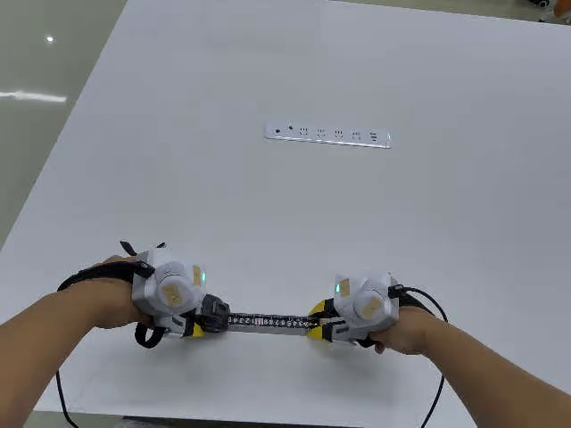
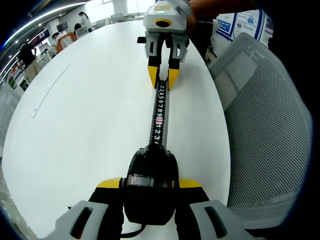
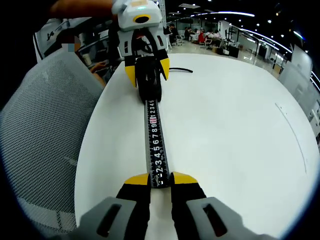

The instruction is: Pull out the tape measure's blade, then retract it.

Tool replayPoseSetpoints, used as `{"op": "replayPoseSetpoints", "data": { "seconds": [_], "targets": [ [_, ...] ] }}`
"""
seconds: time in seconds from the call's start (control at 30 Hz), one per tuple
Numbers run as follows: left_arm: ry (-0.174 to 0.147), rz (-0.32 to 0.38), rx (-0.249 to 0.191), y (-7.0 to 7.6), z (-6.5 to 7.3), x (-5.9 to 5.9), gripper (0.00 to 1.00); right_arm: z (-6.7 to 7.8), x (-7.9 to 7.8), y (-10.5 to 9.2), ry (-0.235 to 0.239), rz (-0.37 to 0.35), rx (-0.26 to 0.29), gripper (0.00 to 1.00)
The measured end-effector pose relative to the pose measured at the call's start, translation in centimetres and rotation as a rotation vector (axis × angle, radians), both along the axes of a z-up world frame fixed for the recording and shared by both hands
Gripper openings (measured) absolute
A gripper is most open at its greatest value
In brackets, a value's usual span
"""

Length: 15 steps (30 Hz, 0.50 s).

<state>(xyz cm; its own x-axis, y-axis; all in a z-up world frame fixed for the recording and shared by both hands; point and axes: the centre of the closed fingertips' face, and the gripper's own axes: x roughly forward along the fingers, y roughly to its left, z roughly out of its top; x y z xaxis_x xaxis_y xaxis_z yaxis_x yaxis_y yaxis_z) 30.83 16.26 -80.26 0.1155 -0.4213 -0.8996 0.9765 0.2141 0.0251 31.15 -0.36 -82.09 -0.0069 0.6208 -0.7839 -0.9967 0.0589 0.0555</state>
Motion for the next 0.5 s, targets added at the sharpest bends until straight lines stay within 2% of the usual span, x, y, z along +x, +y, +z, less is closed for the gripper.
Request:
{"op": "replayPoseSetpoints", "data": {
  "seconds": [0.5],
  "targets": [
    [0.005, 0.007, 0.002, -0.1, 0.0, 0.0, 0.36, -0.3, 0.3, -1.8, 0.002, -0.023, -0.011, 0.13]
  ]
}}
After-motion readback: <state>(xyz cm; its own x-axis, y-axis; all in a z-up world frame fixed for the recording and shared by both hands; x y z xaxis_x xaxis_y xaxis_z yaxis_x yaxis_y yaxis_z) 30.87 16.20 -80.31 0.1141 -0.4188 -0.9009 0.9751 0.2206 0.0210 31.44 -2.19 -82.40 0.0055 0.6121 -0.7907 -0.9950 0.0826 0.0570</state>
